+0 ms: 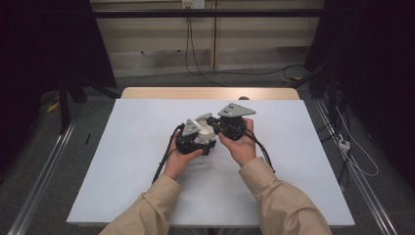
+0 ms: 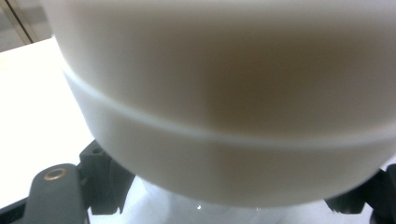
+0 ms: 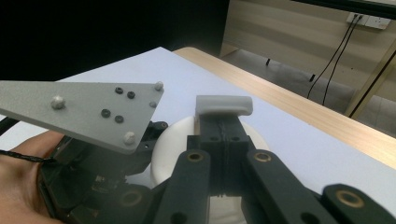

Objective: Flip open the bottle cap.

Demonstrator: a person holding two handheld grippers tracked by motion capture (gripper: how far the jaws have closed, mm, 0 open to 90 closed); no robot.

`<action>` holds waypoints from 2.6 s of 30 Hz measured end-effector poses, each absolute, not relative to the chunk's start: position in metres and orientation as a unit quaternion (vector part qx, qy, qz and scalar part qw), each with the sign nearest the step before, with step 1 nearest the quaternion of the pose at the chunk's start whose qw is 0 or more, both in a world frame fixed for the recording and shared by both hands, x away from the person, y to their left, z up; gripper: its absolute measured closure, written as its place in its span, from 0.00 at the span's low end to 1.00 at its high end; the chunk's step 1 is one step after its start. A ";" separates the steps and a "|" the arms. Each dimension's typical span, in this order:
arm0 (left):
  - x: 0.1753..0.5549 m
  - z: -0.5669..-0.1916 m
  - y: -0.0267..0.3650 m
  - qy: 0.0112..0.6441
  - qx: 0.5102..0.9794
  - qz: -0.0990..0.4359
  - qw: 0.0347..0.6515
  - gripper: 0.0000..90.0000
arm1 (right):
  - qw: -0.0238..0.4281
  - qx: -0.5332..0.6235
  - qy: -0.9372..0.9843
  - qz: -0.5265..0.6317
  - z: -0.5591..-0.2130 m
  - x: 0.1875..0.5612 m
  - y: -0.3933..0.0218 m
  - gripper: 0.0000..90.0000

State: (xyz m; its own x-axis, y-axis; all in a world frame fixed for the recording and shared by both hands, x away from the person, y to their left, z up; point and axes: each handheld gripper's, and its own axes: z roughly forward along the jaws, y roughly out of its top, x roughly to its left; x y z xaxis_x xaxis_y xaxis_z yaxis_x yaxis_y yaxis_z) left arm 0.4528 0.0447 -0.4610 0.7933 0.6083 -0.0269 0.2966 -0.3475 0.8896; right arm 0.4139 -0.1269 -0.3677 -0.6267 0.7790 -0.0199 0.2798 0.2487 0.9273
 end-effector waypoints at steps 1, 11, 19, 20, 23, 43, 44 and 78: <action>0.453 -0.461 0.045 0.279 0.807 0.159 0.496 0.20 | 0.250 0.353 0.750 0.501 -0.368 0.414 -0.127 1.00; 0.453 -0.461 0.045 0.280 0.807 0.158 0.496 0.20 | 0.257 0.348 0.749 0.503 -0.364 0.420 -0.122 1.00; 0.453 -0.461 0.045 0.280 0.807 0.158 0.496 0.20 | 0.261 0.343 0.750 0.502 -0.362 0.423 -0.119 1.00; 0.453 -0.461 0.045 0.280 0.807 0.159 0.495 0.21 | 0.262 0.342 0.751 0.501 -0.362 0.423 -0.119 1.00; 0.453 -0.461 0.045 0.280 0.807 0.160 0.495 0.21 | 0.262 0.343 0.749 0.503 -0.362 0.424 -0.118 1.00; 0.453 -0.461 0.044 0.278 0.808 0.162 0.493 0.21 | 0.261 0.336 0.756 0.497 -0.367 0.436 -0.108 1.00; 0.453 -0.461 0.044 0.279 0.808 0.162 0.493 0.21 | 0.261 0.336 0.756 0.498 -0.367 0.437 -0.107 1.00; 0.453 -0.461 0.044 0.279 0.809 0.166 0.490 0.21 | 0.261 0.336 0.757 0.497 -0.369 0.451 -0.098 0.99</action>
